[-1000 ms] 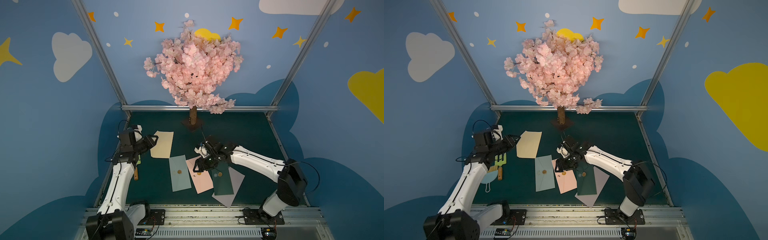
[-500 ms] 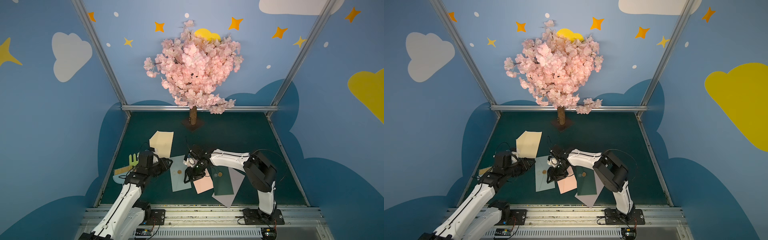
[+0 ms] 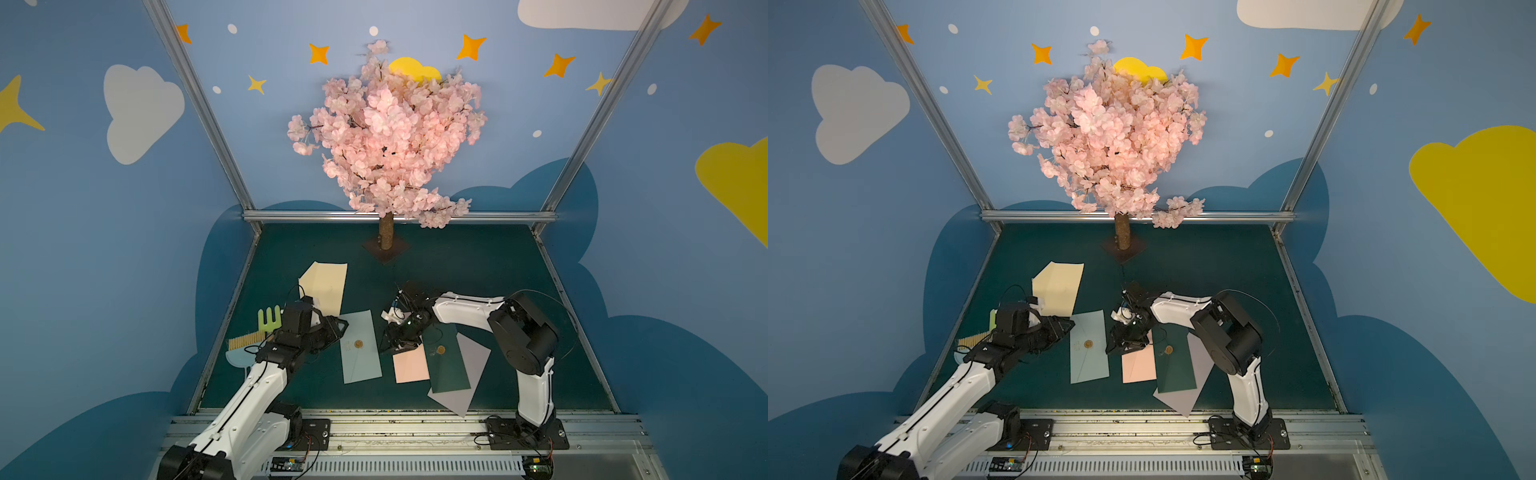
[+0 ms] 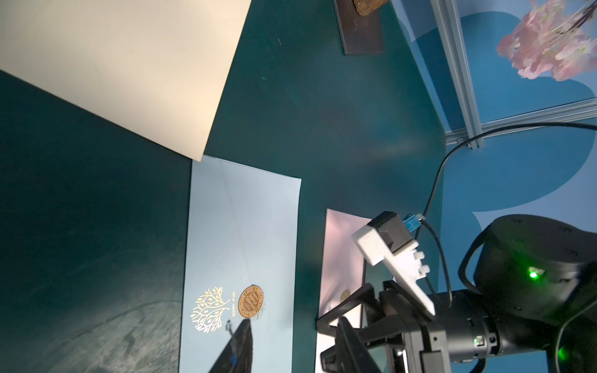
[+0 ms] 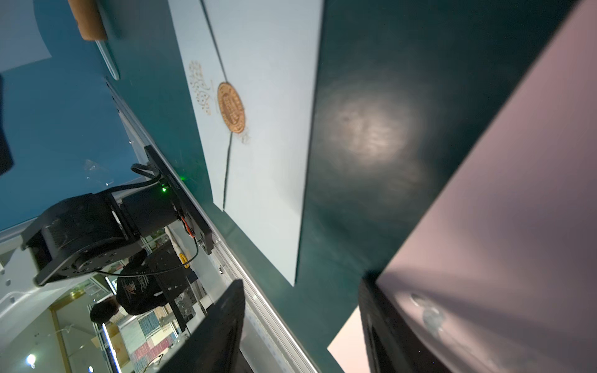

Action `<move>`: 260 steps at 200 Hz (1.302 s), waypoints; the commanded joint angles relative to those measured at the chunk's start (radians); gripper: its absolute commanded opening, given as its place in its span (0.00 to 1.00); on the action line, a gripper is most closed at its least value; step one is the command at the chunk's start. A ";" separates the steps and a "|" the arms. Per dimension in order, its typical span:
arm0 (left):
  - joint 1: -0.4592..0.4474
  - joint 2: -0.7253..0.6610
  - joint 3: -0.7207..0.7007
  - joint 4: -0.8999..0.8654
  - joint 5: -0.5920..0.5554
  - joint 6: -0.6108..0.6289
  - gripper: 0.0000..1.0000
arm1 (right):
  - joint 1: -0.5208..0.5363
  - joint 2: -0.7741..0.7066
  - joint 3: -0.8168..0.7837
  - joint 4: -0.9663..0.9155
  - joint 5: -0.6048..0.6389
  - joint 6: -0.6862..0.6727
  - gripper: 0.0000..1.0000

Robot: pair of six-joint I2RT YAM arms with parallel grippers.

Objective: Open the envelope
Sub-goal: Adjust the envelope at the center of the board, then move the envelope to the center of the board.

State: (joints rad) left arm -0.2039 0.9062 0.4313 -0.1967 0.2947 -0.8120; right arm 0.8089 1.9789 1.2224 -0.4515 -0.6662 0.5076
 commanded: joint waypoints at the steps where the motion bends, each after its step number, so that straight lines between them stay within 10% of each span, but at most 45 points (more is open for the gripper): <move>1: -0.005 0.012 -0.005 0.032 0.001 0.001 0.43 | -0.040 -0.023 -0.039 -0.049 0.079 -0.036 0.60; 52: -0.011 0.047 -0.018 0.036 0.010 -0.001 0.43 | -0.068 -0.052 -0.013 -0.094 0.096 -0.065 0.61; 143: -0.088 0.120 -0.078 0.006 -0.117 -0.043 0.38 | -0.077 0.226 0.506 -0.189 -0.015 -0.109 0.60; 260: -0.237 0.488 0.034 0.100 -0.118 -0.002 0.37 | -0.083 0.244 0.465 -0.197 -0.010 -0.133 0.60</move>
State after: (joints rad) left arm -0.3882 1.3350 0.4835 -0.0654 0.1673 -0.8135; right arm 0.7300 2.2330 1.7142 -0.6147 -0.6735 0.4004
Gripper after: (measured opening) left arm 0.375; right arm 0.597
